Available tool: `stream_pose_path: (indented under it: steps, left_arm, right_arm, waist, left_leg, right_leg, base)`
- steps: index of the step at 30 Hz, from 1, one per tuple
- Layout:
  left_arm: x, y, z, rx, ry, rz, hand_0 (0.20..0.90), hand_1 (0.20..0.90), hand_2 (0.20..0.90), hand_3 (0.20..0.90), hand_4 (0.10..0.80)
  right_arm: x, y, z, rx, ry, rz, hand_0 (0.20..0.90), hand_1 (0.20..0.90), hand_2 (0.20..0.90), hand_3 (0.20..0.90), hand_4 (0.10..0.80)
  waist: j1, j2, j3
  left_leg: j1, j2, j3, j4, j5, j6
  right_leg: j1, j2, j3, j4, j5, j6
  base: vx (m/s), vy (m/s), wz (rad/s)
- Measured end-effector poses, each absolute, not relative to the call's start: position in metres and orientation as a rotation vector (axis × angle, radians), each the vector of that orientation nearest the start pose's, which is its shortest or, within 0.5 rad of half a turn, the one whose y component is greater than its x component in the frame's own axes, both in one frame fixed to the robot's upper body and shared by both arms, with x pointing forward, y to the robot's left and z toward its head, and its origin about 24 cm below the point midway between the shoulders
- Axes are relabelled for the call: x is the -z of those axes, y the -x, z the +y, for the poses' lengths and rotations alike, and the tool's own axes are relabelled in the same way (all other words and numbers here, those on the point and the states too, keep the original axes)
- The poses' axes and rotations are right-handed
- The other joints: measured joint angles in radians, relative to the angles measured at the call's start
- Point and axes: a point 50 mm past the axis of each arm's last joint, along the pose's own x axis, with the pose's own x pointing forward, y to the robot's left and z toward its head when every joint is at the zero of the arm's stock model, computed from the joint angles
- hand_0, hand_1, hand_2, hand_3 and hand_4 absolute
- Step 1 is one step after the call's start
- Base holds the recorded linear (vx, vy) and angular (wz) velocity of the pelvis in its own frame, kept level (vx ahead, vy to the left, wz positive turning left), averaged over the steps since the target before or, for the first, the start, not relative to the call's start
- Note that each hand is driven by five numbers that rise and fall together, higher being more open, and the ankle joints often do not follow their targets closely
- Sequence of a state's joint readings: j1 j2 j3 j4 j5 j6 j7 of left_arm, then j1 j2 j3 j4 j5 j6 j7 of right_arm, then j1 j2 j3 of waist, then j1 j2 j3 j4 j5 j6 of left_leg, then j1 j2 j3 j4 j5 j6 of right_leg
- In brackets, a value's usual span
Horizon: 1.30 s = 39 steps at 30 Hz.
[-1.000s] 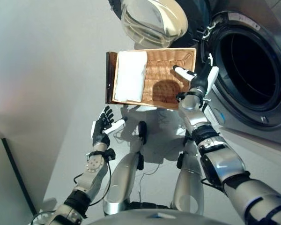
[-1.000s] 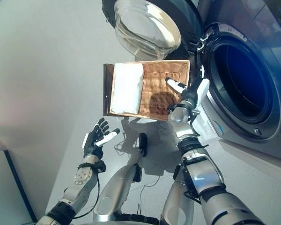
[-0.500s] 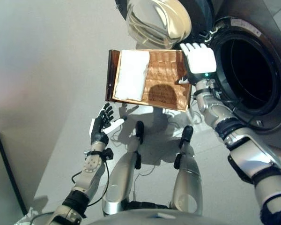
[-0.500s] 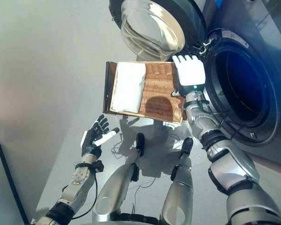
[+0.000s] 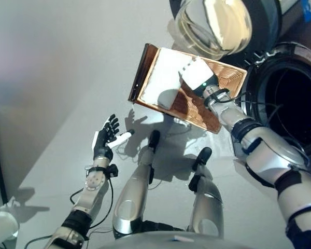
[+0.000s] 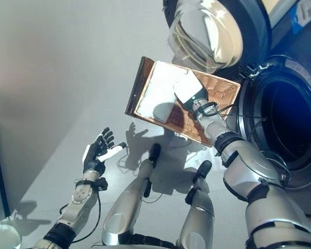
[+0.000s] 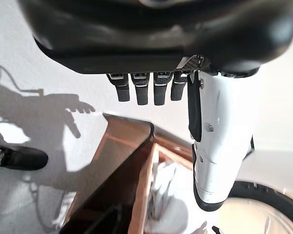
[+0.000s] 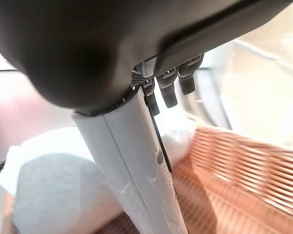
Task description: Pick up the clothes and place them into the washing machine
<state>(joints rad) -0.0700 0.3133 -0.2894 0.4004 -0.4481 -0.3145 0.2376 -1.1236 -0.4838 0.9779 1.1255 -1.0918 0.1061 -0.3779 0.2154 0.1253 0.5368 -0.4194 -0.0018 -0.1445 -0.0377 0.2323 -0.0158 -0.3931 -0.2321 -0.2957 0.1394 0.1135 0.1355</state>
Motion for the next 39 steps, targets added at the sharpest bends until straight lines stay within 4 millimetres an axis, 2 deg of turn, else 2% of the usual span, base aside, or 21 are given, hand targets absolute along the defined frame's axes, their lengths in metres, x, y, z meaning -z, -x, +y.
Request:
stream_pose_path:
  steps: [7,12,24,28,33,39]
  left_arm:
    - [0.009,-0.25,0.183,-0.112,0.074,0.104,0.9,0.9,0.9,0.9,0.8]
    - [0.006,-0.254,0.183,-0.109,0.074,0.091,0.9,0.9,0.9,0.9,0.8]
    - [-0.003,-0.262,0.18,-0.098,0.078,0.056,0.9,0.9,0.9,0.9,0.8]
    - [-0.004,-0.261,0.181,-0.097,0.078,0.049,0.9,0.9,0.9,0.9,0.8]
    - [-0.011,-0.26,0.181,-0.097,0.094,0.016,0.9,0.9,0.9,0.9,0.8]
    - [-0.02,-0.259,0.18,-0.092,0.128,-0.023,0.9,0.9,0.9,0.9,0.8]
  right_arm:
    - [-0.15,-0.413,-0.165,-0.009,2.297,-0.372,0.9,0.9,0.9,0.9,0.8]
    - [-0.159,-0.415,-0.164,0.016,2.295,-0.383,0.9,0.9,0.9,0.9,0.8]
    - [-0.163,-0.416,-0.163,0.026,2.292,-0.389,0.9,0.9,0.9,0.9,0.8]
    - [-0.162,-0.417,-0.166,0.033,2.275,-0.365,0.9,0.9,0.9,0.9,0.8]
    - [-0.165,-0.417,-0.181,0.083,2.241,-0.295,0.9,0.9,0.9,0.9,0.8]
    - [-0.174,-0.418,-0.183,0.122,2.212,-0.308,0.9,0.9,0.9,0.9,0.8]
  waist:
    - [0.045,0.0,0.0]
    - [0.054,0.0,0.0]
    - [0.071,0.0,0.0]
    - [0.072,0.0,0.0]
    - [0.074,-0.005,-0.002]
    - [0.077,-0.004,-0.002]
  left_leg:
    - [-0.04,-0.004,-0.045,0.001,0.005,-0.007]
    - [-0.061,-0.015,-0.063,0.001,0.006,-0.007]
    - [-0.06,-0.013,-0.07,0.004,0.007,-0.008]
    - [-0.063,-0.013,-0.072,0.002,0.008,-0.01]
    - [-0.107,-0.014,-0.078,0.0,0.013,-0.015]
    - [-0.138,-0.018,-0.08,0.001,0.015,-0.015]
  right_leg:
    - [-0.009,-0.012,-0.048,0.025,-0.033,0.007]
    - [-0.02,-0.017,-0.048,0.034,-0.044,0.02]
    - [-0.016,-0.015,-0.049,0.036,-0.048,0.019]
    - [-0.019,-0.02,-0.049,0.036,-0.056,0.016]
    - [-0.074,-0.026,-0.05,0.069,-0.069,0.013]
    - [-0.115,-0.032,-0.05,0.092,-0.077,0.018]
  base:
    - [0.03,0.011,0.27]
    - [0.026,0.012,0.17]
    - [0.004,0.002,0.01]
    - [0.0,0.0,0.0]
    - [0.077,-0.027,0.05]
    - [0.002,-0.001,0.01]
